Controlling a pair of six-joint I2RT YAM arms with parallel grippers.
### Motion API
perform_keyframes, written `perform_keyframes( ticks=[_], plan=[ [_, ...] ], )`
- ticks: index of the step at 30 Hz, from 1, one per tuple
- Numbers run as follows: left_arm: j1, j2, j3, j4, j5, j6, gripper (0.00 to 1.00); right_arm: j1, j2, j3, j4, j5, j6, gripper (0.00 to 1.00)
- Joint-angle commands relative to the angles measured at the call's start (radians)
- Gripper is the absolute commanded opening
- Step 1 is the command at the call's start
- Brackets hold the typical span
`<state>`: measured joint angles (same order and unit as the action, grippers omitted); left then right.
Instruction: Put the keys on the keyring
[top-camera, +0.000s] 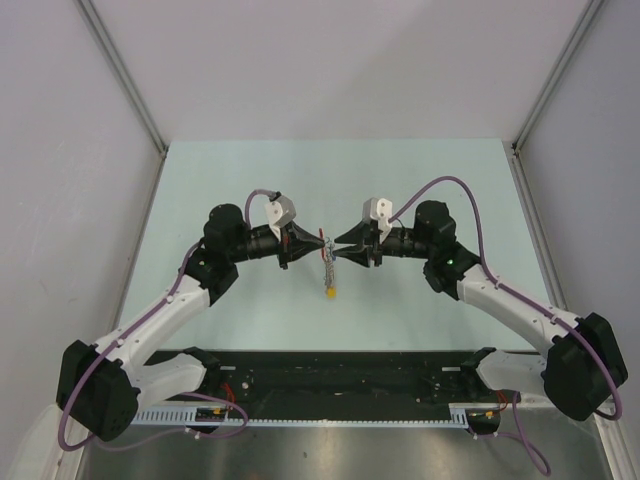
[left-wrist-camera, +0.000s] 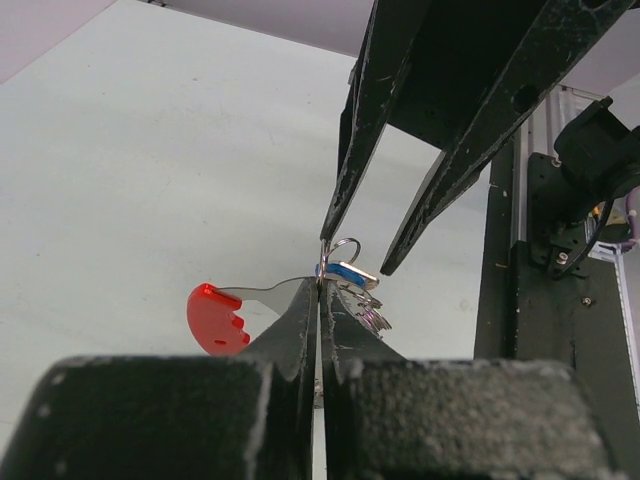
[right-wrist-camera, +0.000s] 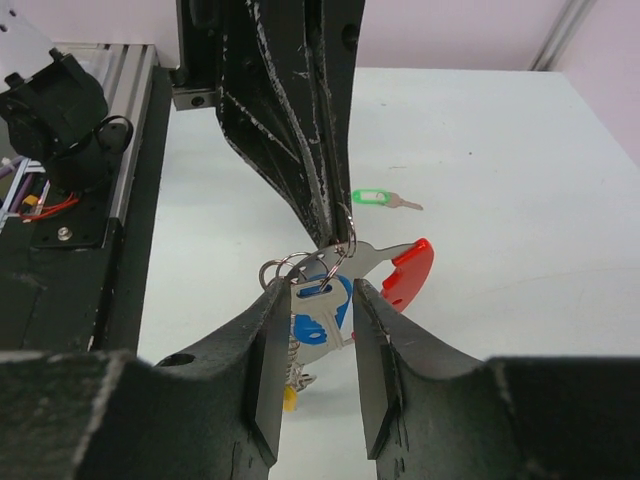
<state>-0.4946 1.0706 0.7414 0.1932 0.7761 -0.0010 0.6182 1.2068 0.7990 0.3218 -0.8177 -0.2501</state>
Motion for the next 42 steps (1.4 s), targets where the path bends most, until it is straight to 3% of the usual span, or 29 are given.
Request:
perform_keyframes(
  ticks=[1,38,40,42],
  plan=[
    [0.008,-0.026,0.016,0.040,-0.005,-0.007,0.00,0.002,-0.030,0.022,0.060,0.058,0.072,0.36],
    [0.008,-0.011,0.013,0.048,-0.017,-0.013,0.00,0.029,0.034,0.037,0.095,0.101,0.109,0.25],
    [0.007,-0.014,0.013,0.049,-0.018,-0.013,0.00,0.029,0.033,0.039,0.095,0.100,0.109,0.21],
    [0.007,-0.015,0.012,0.049,-0.017,-0.013,0.00,0.029,0.033,0.037,0.094,0.098,0.104,0.06]
  ],
)
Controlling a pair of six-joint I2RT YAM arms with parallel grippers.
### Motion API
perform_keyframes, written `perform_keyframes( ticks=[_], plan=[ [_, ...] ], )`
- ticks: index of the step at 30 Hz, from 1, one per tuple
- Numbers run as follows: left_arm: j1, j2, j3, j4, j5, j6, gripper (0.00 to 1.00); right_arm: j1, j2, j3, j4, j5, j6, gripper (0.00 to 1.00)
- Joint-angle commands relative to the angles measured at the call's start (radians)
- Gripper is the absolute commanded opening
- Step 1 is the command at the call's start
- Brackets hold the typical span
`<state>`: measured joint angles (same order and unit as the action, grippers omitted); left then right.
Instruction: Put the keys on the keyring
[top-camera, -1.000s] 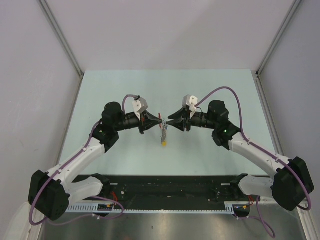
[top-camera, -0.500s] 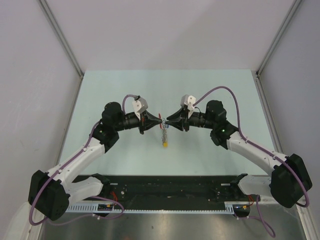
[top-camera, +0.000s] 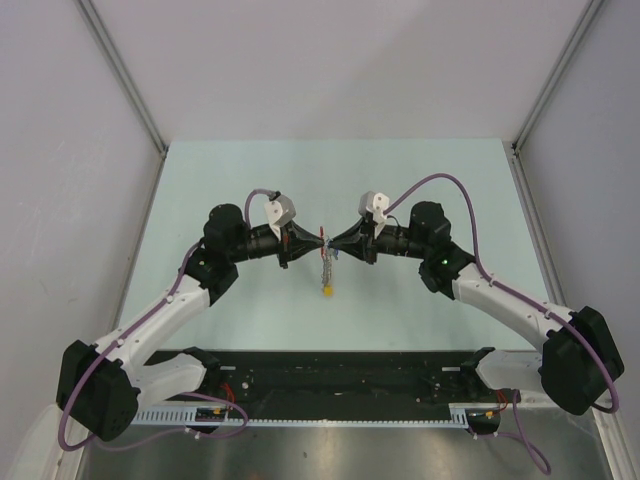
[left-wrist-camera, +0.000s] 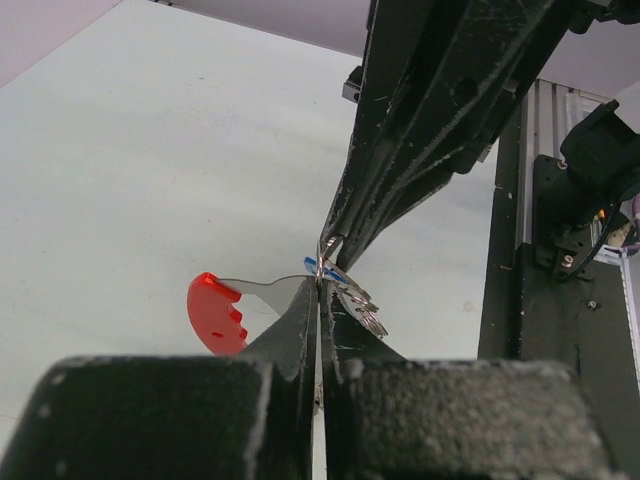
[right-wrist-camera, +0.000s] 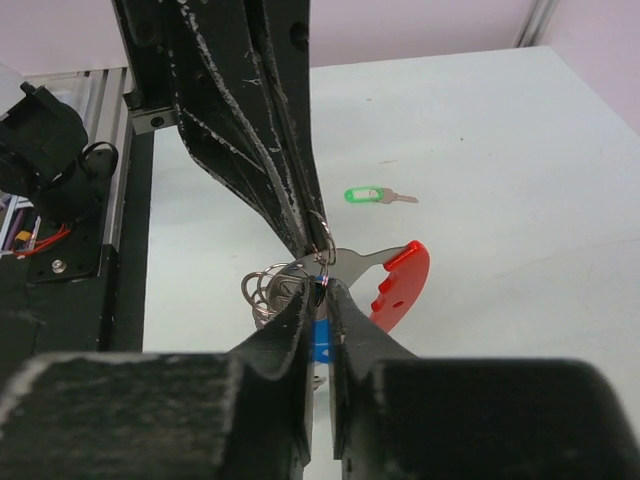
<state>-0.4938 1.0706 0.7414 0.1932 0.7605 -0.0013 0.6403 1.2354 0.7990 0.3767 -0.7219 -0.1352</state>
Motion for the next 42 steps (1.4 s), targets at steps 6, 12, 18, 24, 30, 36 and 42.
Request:
perform_keyframes(
  ticks=[6,12,18,24,30,36,42],
  plan=[
    [0.006,-0.023,0.007,0.058,-0.015,-0.020,0.02,0.007,-0.004,0.039,0.014,0.003,-0.049,0.00],
    [0.011,-0.002,0.065,-0.061,0.008,0.055,0.22,0.015,-0.016,0.039,-0.028,-0.005,-0.109,0.00],
    [0.034,0.018,0.113,-0.164,0.066,0.122,0.32,0.018,-0.022,0.039,-0.065,-0.019,-0.168,0.00],
    [0.049,0.058,0.161,-0.306,0.129,0.208,0.42,0.024,-0.025,0.039,-0.096,-0.056,-0.224,0.00],
    [0.050,0.095,0.207,-0.460,0.206,0.365,0.43,0.035,-0.028,0.039,-0.122,-0.082,-0.268,0.00],
    [0.050,0.111,0.216,-0.495,0.269,0.399,0.39,0.039,-0.025,0.037,-0.121,-0.088,-0.279,0.00],
    [0.047,0.143,0.222,-0.488,0.306,0.370,0.31,0.047,-0.022,0.039,-0.117,-0.090,-0.284,0.00]
  ],
)
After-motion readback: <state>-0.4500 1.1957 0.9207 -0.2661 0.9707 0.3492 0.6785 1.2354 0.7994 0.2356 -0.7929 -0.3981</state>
